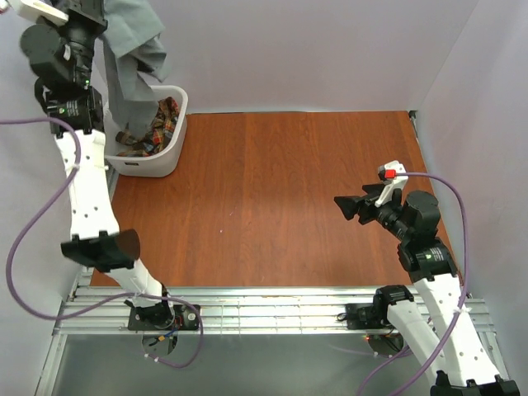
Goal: Fold and stack the long sleeve shirts
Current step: Move the shirt to the center of the board
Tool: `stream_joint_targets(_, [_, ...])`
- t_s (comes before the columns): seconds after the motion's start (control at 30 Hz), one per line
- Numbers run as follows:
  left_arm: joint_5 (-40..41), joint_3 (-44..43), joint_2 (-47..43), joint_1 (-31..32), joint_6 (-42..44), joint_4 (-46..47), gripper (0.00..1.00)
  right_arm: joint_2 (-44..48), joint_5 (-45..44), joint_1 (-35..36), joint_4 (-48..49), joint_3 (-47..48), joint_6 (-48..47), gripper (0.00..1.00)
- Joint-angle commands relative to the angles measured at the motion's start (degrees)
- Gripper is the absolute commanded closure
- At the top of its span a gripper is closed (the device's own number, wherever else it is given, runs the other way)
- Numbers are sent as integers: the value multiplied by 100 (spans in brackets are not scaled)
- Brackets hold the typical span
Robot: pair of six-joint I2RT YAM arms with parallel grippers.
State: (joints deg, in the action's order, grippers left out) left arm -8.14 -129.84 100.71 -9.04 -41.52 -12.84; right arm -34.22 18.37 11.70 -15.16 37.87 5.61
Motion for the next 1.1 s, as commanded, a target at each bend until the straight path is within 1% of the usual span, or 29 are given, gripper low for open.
stream_joint_targets(0.0, [-1470,-156,-446,505,-725,1063,100,152,26,25,13,370,46,3])
stream_joint_targets(0.03, [-1671,-173,-577,726,-674,1204,100,196,0,25,4,423,81,3])
stream_joint_targets(0.07, [-1708,-138,-631,1024,-621,1196,100,222,-26,25,-13,449,107,2])
stream_joint_targets(0.1, [-1804,-94,-701,1453,-569,1205,100,240,-96,25,-22,484,125,1])
stream_joint_targets(0.13, [-1909,10,-754,1649,-577,1222,100,284,-123,25,-48,554,142,1])
stream_joint_targets(0.17, [-2093,116,-867,1990,-603,1223,100,301,-167,34,-83,599,134,2])
stream_joint_targets(0.27, [-2454,458,-1008,2414,-656,1231,100,398,-325,25,-259,783,90,1])
stream_joint_targets(0.33, [-2525,687,-1088,2766,-560,1231,100,486,-553,34,-356,845,55,1])
stream_joint_targets(0.37, [-2534,1001,-1132,2932,-507,1231,100,504,-632,25,-443,897,37,1])
stream_joint_targets(0.43, [-2569,1477,-1299,3013,-463,1231,99,574,-870,25,-532,950,46,1])
stream_joint_targets(0.47, [-2587,1714,-1351,3057,-315,1223,96,591,-940,25,-567,959,72,1])
stream_joint_targets(0.5, [-2596,2308,-1465,3066,-235,1214,92,609,-1045,25,-646,994,107,1])
stream_joint_targets(0.53, [-2561,2584,-1527,3066,-112,1162,70,627,-1072,25,-681,1012,107,1])
stream_joint_targets(0.57, [-2439,2900,-1606,3057,272,1091,52,627,-1090,25,-716,1030,99,1])
stream_joint_targets(0.6, [-1933,3408,-1685,3057,545,960,30,618,-1090,34,-804,1064,107,1])
stream_joint_targets(0.63, [-1467,3674,-1816,3066,783,585,11,583,-1090,34,-883,1100,81,1])
stream_joint_targets(0.67, [-1053,3903,-1861,3057,1186,372,4,548,-1064,34,-945,1126,72,1])
stream_joint_targets(0.7, [-231,4218,-1870,3066,1312,-135,2,469,-1046,25,-1110,1187,46,1])
stream_joint_targets(0.77, [206,4388,-1835,3057,1567,-708,2,364,-907,25,-1270,1240,-15,1])
stream_joint_targets(0.8, [364,4502,-1853,3066,1533,-1181,2,241,-827,34,-1340,1267,-68,2])
stream_joint_targets(0.87, [480,5168,-2220,3057,1375,-1378,2,91,-722,34,-1516,1285,-112,1])
stream_joint_targets(0.9, [489,5484,-2422,3066,1105,-1396,2,-75,-677,34,-1560,1267,-121,3])
stream_joint_targets(0.93, [419,6157,-2633,3057,971,-1379,2,-189,-642,25,-1630,1232,-139,4])
stream_joint_targets(0.97, [419,6451,-3087,3057,866,-1388,2,-312,-572,34,-1657,1223,-139,6])
stream_joint_targets(1.0, [419,6706,-3283,3066,595,-1423,2,-583,-537,34,-1666,1214,-139,11])
stream_joint_targets(1.03, [384,7257,-3494,3075,505,-1440,2,-734,-501,42,-1657,1188,-139,13])
stream_joint_targets(1.07, [331,7463,-3792,3092,400,-1458,2,-892,-466,51,-1640,1188,-139,15])
